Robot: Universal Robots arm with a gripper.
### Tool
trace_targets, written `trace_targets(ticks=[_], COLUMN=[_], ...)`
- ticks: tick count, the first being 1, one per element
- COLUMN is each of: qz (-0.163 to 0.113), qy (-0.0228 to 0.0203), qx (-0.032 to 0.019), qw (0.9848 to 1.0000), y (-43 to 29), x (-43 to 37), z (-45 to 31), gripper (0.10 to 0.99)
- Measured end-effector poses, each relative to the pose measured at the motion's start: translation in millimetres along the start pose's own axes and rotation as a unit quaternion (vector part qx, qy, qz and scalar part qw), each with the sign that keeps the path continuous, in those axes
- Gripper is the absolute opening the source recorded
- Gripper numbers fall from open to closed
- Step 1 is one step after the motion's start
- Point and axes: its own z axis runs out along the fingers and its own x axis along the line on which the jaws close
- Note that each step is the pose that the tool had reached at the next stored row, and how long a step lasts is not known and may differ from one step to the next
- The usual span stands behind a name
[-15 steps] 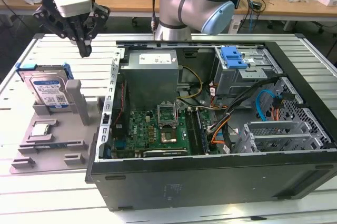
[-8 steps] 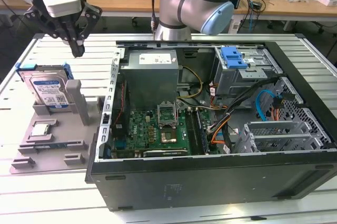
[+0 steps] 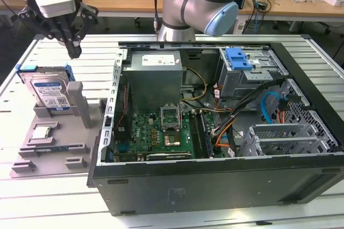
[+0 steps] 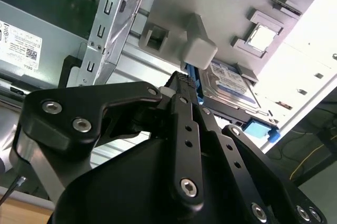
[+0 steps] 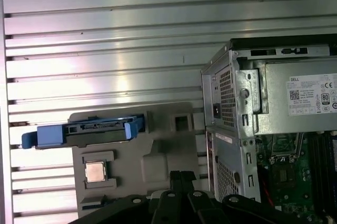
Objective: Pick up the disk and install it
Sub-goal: 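Reach for the disk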
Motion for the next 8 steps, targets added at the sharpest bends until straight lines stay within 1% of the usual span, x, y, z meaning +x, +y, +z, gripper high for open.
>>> trace_targets(ticks=[6,8], qz=[0.000,0.000], qy=[0.0000,0.0000], qx=[0.0000,0.0000], qw=[1.0000,1.0000], y=[-0.4,-0.6], x=[5.1,8.0], z=[-0.2,-0.2], gripper=[0.106,0.106])
